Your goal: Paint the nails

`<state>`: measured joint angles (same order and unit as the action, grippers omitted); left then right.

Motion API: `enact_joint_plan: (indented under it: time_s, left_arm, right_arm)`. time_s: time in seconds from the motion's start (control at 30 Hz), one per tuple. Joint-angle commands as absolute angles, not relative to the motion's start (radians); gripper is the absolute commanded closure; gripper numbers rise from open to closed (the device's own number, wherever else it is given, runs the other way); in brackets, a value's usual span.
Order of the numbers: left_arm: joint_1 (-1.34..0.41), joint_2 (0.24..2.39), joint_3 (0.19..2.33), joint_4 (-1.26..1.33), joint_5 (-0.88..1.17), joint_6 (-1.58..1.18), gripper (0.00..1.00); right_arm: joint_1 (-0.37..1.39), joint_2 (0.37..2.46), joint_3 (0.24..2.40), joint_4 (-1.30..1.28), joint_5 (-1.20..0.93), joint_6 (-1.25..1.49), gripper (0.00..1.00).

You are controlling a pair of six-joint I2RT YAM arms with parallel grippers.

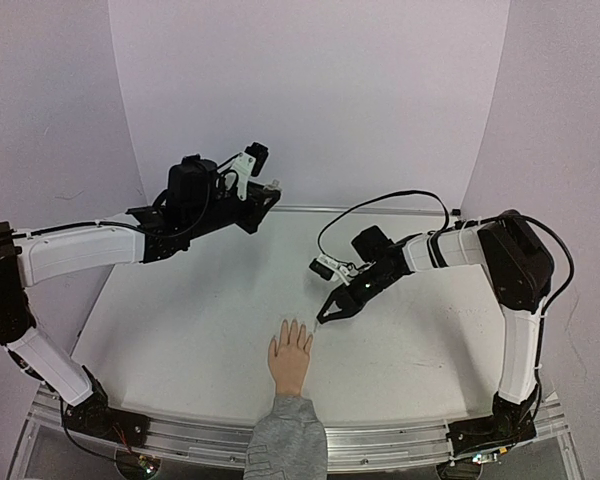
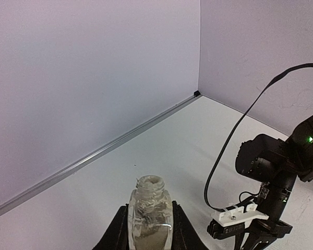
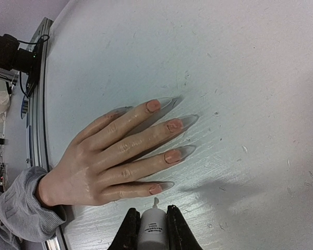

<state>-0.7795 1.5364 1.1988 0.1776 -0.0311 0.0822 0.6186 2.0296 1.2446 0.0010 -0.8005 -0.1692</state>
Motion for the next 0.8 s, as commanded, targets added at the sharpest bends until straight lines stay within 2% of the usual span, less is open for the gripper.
enact_joint_plan:
  time_s: [0.0,0.77]
  left_arm:
    - [-0.774,1.536,1.246,0.242,-0.046,0.094,1.0]
    - [-0.772,1.528,1.236,0.242,-0.034,0.095,1.0]
  right_arm:
    - [0.627,2.041,1.28,-0.014,-0.85,-0.188,1.0]
    - [0.644,2.089,1.316,-0.052,-0.809,-0.204,1.0]
